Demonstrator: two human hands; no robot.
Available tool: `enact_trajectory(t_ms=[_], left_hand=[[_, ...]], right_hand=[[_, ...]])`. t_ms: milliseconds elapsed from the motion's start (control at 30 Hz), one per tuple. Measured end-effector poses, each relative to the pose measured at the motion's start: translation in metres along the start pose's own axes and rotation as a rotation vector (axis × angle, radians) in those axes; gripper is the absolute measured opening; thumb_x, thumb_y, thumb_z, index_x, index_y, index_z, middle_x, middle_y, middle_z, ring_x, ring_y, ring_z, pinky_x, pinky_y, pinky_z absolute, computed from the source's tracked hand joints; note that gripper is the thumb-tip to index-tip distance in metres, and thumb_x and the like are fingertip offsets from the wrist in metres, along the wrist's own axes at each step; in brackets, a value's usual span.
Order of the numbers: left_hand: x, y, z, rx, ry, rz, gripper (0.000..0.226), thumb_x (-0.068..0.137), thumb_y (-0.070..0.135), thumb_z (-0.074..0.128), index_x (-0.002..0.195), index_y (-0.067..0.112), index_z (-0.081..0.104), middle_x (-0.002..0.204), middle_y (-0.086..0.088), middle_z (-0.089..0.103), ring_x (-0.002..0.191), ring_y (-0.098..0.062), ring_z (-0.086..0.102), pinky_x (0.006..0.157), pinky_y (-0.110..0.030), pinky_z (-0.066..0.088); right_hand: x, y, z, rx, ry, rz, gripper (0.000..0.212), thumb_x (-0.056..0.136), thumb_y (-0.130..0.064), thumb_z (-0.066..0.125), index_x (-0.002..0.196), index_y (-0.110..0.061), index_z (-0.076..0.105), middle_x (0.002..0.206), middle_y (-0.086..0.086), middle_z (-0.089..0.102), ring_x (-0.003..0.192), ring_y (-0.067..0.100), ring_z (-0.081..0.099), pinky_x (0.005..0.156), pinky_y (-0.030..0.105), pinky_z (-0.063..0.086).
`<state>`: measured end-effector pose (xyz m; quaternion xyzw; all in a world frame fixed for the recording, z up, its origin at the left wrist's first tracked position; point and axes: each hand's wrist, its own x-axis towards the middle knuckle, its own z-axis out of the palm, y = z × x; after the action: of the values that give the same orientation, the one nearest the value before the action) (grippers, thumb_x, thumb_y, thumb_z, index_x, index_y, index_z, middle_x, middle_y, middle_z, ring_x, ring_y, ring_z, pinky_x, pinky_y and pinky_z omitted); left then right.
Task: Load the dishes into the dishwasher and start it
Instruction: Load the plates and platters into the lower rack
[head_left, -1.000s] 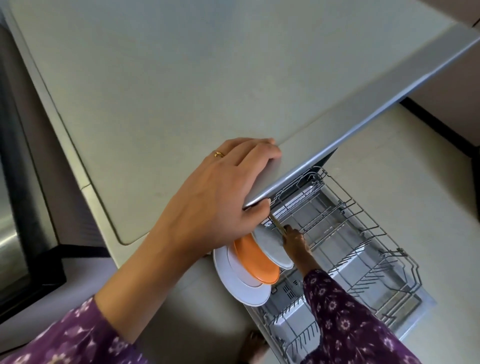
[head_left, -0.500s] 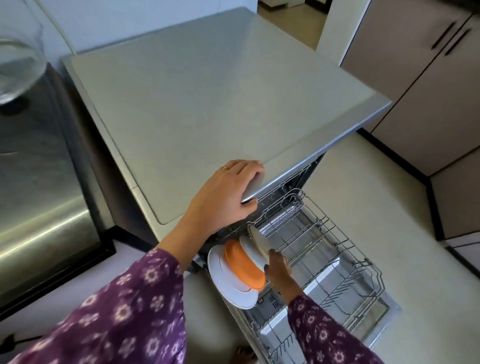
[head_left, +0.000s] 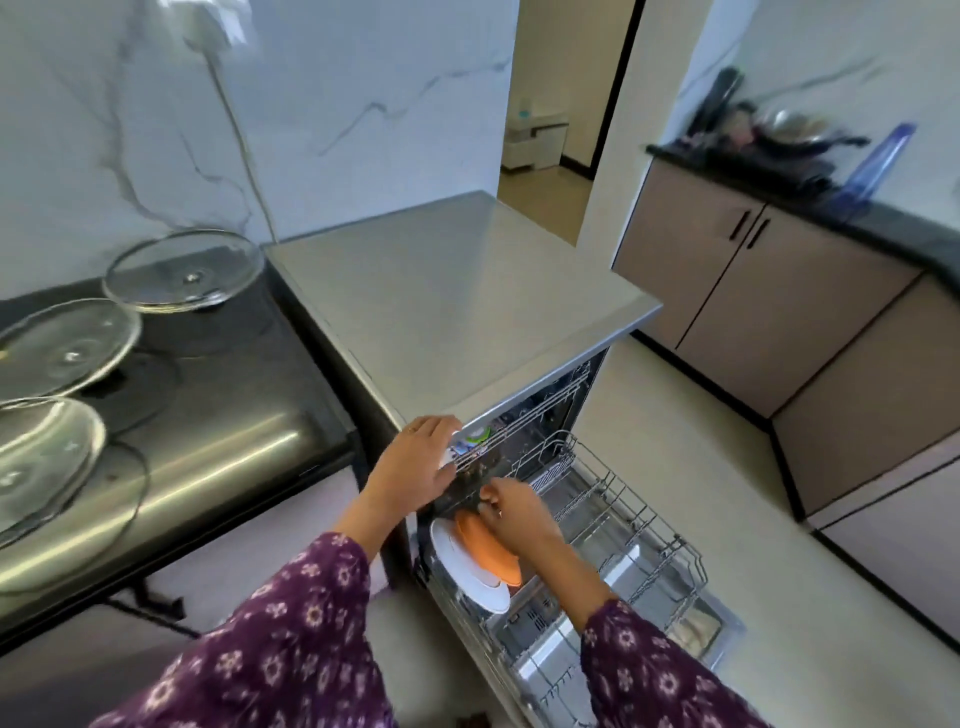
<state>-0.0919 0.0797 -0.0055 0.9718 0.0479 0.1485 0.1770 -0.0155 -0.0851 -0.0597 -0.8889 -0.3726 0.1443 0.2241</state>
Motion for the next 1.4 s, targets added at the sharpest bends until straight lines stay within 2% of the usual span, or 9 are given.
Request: enact_trajectory(t_ms=[100,267,367,600,667,767,967,1200,1400], left_hand=[[-0.053,0.002,-0.050,-0.049,0.098,-0.117,0.047,0.078,0.013,0.066,0.123,0.007,0.055,0.122,-0.007,0.059,0.116,-0.026,0.051,0.099,-0.028,0.034],[-0.147,-0.022,-0.149,0.001,0.288,-0.246,0.048,0.072,0.009,0.070,0.119,0.007,0.057,0.120,-0.007,0.061,0.114,-0.026,0.054,0.097,-0.033,0.044],[-0.213,-0.057,-0.205,0.058,0.417,-0.333,0.049,0.068,0.007,0.074,0.114,0.008,0.057,0.116,-0.007,0.061,0.111,-0.021,0.050,0.097,-0.027,0.038],[-0.401,-0.162,-0.323,0.135,0.668,-0.761,0.040,0.077,0.025,0.060,0.113,0.011,0.058,0.112,-0.006,0.060,0.107,-0.021,0.050,0.096,-0.031,0.040],[-0.460,-0.186,-0.351,0.143,0.712,-0.889,0.042,0.077,0.023,0.060,0.116,0.009,0.057,0.114,-0.008,0.059,0.109,-0.023,0.050,0.097,-0.028,0.035],[-0.532,-0.209,-0.377,0.112,0.713,-1.088,0.043,0.077,0.014,0.067,0.118,0.008,0.056,0.118,-0.011,0.058,0.112,-0.029,0.052,0.096,-0.032,0.036],[-0.618,-0.232,-0.382,0.052,0.661,-1.280,0.045,0.078,0.024,0.062,0.120,0.013,0.051,0.120,-0.006,0.056,0.115,-0.024,0.051,0.097,-0.033,0.040],[-0.635,-0.247,-0.361,-0.107,0.731,-1.422,0.043,0.083,0.024,0.064,0.122,0.014,0.051,0.119,-0.001,0.057,0.105,-0.016,0.055,0.090,-0.030,0.046],[-0.621,-0.292,-0.358,-0.326,0.676,-1.480,0.044,0.083,0.021,0.066,0.123,0.010,0.050,0.108,0.000,0.057,0.086,-0.014,0.059,0.079,-0.021,0.044]], right_hand=[[-0.015,-0.063,-0.031,-0.015,0.048,-0.093,0.020,0.088,-0.026,0.048,0.088,-0.012,0.062,0.090,0.006,0.066,0.085,0.023,0.062,0.074,0.037,0.051],[-0.024,-0.197,-0.055,0.034,0.076,-0.310,0.020,0.082,-0.030,0.053,0.084,-0.017,0.067,0.079,0.004,0.070,0.077,0.024,0.065,0.070,0.038,0.051],[-0.022,-0.290,-0.048,0.094,0.031,-0.463,0.015,0.082,-0.028,0.057,0.081,-0.017,0.068,0.072,0.000,0.068,0.067,0.016,0.064,0.066,0.035,0.052],[-0.023,-0.531,0.039,0.143,-0.107,-0.794,0.010,0.085,-0.022,0.063,0.081,-0.016,0.068,0.073,-0.008,0.065,0.066,0.005,0.058,0.064,0.016,0.047],[-0.027,-0.596,0.081,0.162,-0.199,-0.862,0.010,0.084,-0.019,0.063,0.083,-0.012,0.070,0.075,-0.002,0.067,0.068,0.009,0.060,0.066,0.020,0.046],[-0.034,-0.668,0.138,0.110,-0.323,-0.873,0.010,0.082,-0.017,0.065,0.086,-0.010,0.070,0.081,0.004,0.068,0.071,0.011,0.056,0.068,0.020,0.038],[-0.034,-0.751,0.224,-0.118,-0.519,-0.826,0.024,0.082,-0.022,0.065,0.101,-0.008,0.068,0.102,0.010,0.068,0.098,0.024,0.061,0.082,0.027,0.044],[0.011,-0.793,0.277,-0.341,-0.470,-0.763,0.044,0.084,-0.017,0.059,0.123,0.001,0.052,0.125,0.022,0.054,0.116,0.036,0.051,0.094,0.036,0.042],[0.057,-0.806,0.303,-0.465,-0.527,-0.515,0.061,0.086,-0.021,0.061,0.136,0.001,0.034,0.138,0.019,0.045,0.125,0.036,0.046,0.105,0.047,0.037]])
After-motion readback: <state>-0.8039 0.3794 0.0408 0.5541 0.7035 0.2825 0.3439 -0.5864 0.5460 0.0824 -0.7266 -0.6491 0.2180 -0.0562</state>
